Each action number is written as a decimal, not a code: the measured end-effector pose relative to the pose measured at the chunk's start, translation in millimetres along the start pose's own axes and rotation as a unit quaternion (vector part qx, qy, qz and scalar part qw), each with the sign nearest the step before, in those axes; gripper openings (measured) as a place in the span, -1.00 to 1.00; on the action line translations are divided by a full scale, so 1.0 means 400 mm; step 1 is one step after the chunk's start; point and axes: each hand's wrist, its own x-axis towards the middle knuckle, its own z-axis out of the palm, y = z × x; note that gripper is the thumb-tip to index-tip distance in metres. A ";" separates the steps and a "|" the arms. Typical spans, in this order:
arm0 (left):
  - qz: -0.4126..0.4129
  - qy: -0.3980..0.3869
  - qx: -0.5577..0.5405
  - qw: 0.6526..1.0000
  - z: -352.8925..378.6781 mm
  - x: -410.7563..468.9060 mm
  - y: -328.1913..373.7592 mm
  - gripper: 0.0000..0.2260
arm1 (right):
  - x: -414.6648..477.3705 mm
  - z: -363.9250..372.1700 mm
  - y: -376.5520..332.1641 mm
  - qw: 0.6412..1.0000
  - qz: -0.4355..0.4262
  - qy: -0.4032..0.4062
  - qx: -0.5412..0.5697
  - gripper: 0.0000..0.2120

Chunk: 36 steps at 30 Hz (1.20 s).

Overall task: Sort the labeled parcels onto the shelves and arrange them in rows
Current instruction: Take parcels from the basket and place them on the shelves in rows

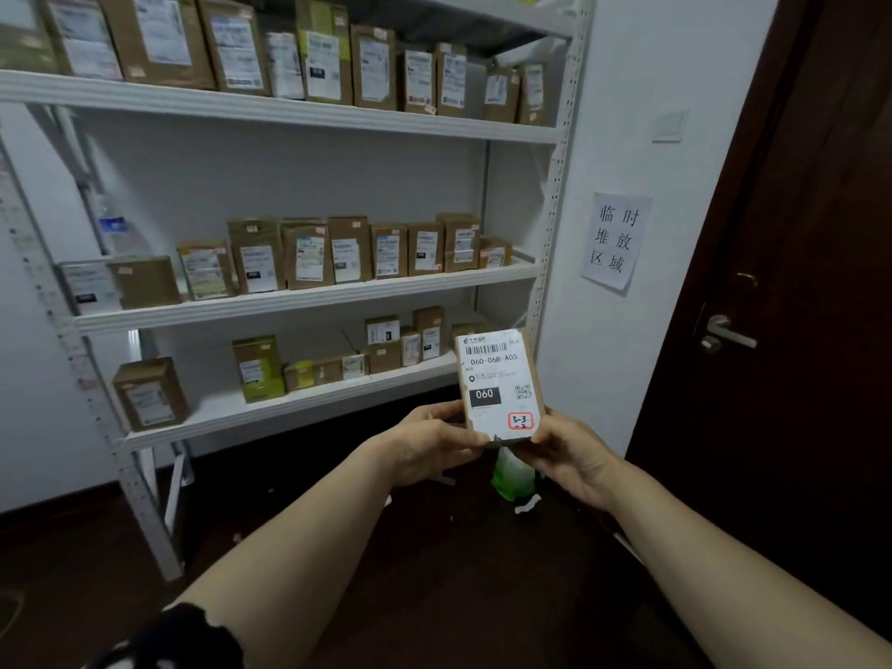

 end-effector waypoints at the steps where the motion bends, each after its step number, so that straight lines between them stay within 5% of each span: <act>1: -0.001 0.001 0.000 1.000 -0.006 -0.003 -0.004 -0.58 | 0.001 0.005 0.005 1.000 0.002 -0.002 0.001 -0.53; 8: 0.000 0.021 0.003 1.000 -0.030 -0.018 -0.024 -0.65 | 0.007 0.027 0.033 1.000 0.016 -0.012 -0.010 -0.58; 18: -0.012 0.045 0.002 0.999 -0.062 -0.012 -0.054 -0.46 | 0.010 0.035 0.055 0.999 0.033 -0.020 -0.009 -0.63; 27: -0.052 0.062 0.007 0.997 -0.069 -0.013 -0.081 -0.68 | 0.027 0.021 0.091 0.997 0.081 0.002 -0.017 -0.70; 36: -0.065 0.088 0.007 0.994 -0.090 -0.025 -0.100 -0.65 | 0.039 0.030 0.111 0.986 0.115 -0.009 -0.118 -0.78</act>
